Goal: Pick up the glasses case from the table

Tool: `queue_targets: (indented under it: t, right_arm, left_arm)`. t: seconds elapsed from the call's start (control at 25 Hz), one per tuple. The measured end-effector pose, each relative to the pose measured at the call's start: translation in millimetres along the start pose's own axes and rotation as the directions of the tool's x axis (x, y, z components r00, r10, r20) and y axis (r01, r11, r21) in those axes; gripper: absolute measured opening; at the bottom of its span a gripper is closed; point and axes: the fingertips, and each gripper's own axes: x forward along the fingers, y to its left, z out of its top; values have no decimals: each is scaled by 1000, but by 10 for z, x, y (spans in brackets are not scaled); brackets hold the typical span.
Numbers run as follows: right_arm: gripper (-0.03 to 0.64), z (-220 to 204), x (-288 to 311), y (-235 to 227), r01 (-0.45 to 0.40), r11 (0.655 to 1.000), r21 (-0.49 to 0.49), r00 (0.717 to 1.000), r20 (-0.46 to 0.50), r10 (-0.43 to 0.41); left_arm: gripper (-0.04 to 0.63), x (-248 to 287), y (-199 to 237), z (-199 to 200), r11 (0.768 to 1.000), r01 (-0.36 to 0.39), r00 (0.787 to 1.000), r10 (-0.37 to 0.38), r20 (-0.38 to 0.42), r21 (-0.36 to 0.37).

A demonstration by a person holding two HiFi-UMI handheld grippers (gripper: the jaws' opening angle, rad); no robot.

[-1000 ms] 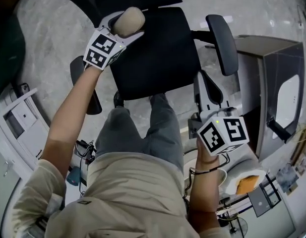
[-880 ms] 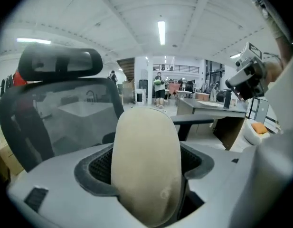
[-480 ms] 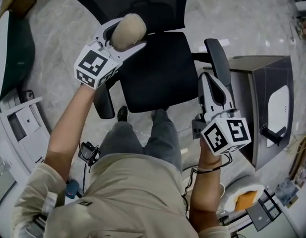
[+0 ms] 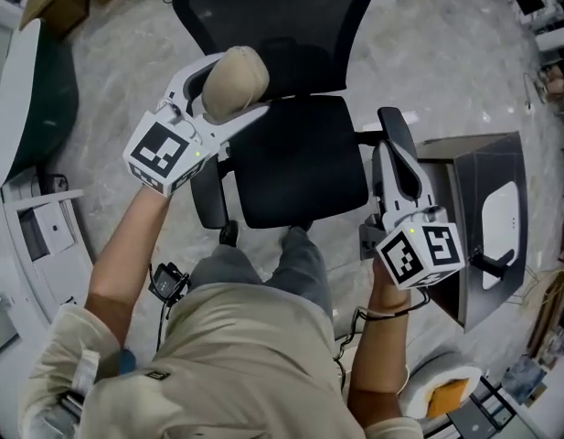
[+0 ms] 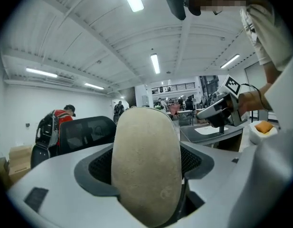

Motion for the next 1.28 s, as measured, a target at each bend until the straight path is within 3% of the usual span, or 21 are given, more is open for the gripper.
queue_targets:
  t: [0.2, 0.36, 0.52, 0.84, 1.28]
  right_arm:
    - [23, 208, -82, 208, -3, 1000, -26, 1000, 31, 4]
    - [21, 351, -138, 416, -9, 994, -110, 999, 43, 14]
    - [21, 486, -219, 587, -16, 992, -128, 997, 67, 25]
    - [21, 716, -363, 895, -9, 988, -155, 992, 126, 29]
    - [21, 849, -505, 1143, 6, 986, -166, 986, 168, 23]
  left_arm:
    - [397, -422, 44, 401, 1000, -25, 998, 24, 52, 7]
    - [397, -760, 72, 715, 998, -57, 993, 53, 109, 28]
    - [397, -1118, 52, 826, 996, -87, 993, 88, 84, -13]
    - [397, -1663, 47, 1033, 993, -116, 988, 115, 107, 8]
    - [397, -2005, -83, 1142, 994, -106, 990, 103, 102, 30]
